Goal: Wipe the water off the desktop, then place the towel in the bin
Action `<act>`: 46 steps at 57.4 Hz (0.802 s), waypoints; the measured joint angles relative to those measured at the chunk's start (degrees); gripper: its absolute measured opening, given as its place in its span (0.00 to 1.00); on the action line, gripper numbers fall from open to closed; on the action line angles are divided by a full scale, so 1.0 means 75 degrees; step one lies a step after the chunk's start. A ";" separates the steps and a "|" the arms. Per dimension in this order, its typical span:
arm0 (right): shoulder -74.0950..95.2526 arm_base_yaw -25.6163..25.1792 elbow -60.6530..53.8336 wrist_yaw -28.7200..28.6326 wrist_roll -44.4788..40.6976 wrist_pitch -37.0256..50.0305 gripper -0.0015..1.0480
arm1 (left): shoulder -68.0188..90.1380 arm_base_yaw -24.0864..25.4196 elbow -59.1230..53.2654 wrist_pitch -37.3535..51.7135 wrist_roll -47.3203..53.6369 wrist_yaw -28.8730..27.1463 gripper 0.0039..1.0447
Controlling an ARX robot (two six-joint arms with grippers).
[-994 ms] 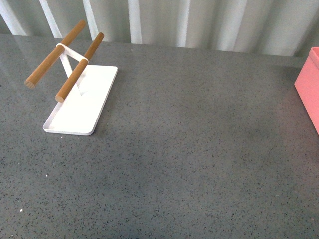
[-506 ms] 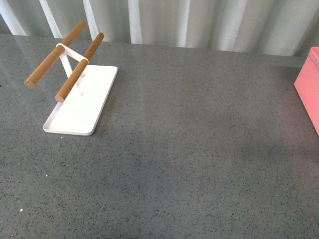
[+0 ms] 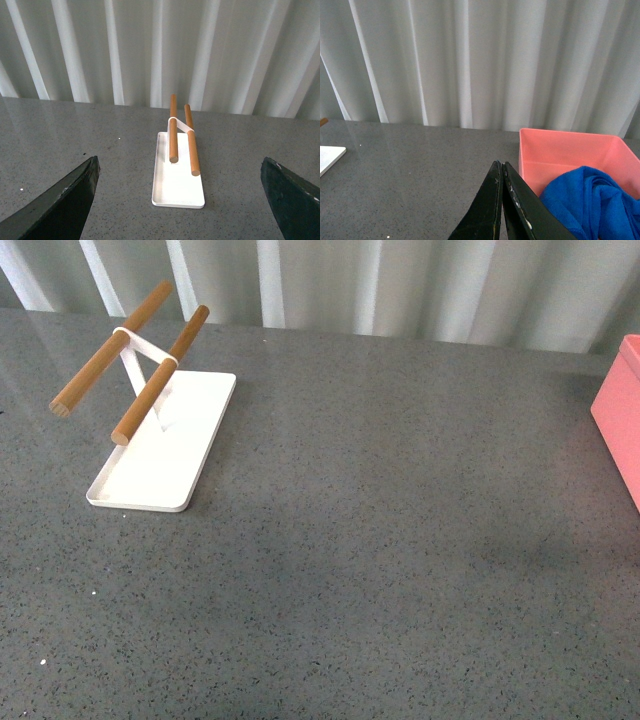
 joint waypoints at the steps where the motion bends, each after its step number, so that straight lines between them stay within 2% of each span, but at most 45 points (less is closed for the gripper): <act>1: -0.0032 0.0000 0.0000 0.0000 0.0000 -0.0029 0.03 | 0.0000 0.0000 0.0000 0.0000 0.0000 0.0000 0.94; 25: -0.1131 0.0000 0.0000 0.0020 0.0003 -0.1119 0.03 | 0.0000 0.0000 0.0000 0.0000 0.0000 0.0000 0.94; 30: -0.2101 0.0003 0.0000 0.0020 0.0003 -0.2366 0.03 | 0.0000 0.0000 0.0000 0.0000 0.0000 0.0000 0.94; 44: -0.2430 0.0003 0.0003 0.0020 0.0006 -0.2471 0.03 | -0.0006 0.0000 0.0000 0.0000 0.0000 0.0000 0.94; 46: -0.2430 0.0003 0.0003 0.0020 0.0006 -0.2471 0.07 | -0.0006 0.0000 0.0000 0.0000 0.0000 0.0000 0.94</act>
